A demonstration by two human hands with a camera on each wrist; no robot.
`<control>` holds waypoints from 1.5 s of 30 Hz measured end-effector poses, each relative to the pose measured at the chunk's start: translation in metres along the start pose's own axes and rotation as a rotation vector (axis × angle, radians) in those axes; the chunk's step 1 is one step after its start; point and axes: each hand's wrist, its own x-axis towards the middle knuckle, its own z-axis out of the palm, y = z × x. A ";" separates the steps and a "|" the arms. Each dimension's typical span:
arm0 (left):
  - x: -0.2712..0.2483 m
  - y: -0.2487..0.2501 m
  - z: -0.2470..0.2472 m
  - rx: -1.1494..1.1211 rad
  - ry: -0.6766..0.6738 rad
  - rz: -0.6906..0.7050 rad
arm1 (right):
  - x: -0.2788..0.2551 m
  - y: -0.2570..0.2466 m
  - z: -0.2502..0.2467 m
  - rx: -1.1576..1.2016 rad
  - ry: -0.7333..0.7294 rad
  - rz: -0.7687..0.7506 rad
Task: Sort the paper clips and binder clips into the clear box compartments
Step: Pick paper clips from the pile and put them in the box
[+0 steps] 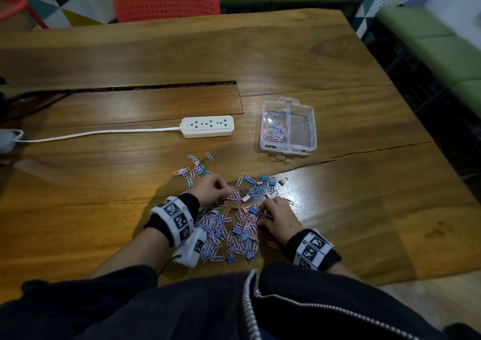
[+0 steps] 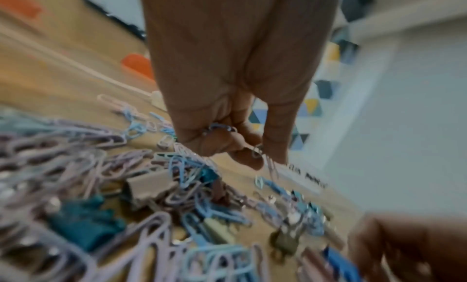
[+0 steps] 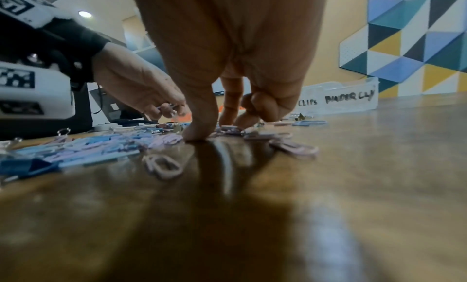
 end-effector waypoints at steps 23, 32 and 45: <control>0.014 0.012 0.008 -0.170 0.027 -0.073 | -0.007 0.013 -0.023 0.714 -0.159 0.174; 0.015 0.009 0.023 0.847 -0.005 0.186 | -0.004 0.023 -0.036 1.191 -0.128 0.207; 0.009 0.006 0.022 0.581 -0.096 0.149 | 0.019 0.047 -0.027 0.241 0.215 0.151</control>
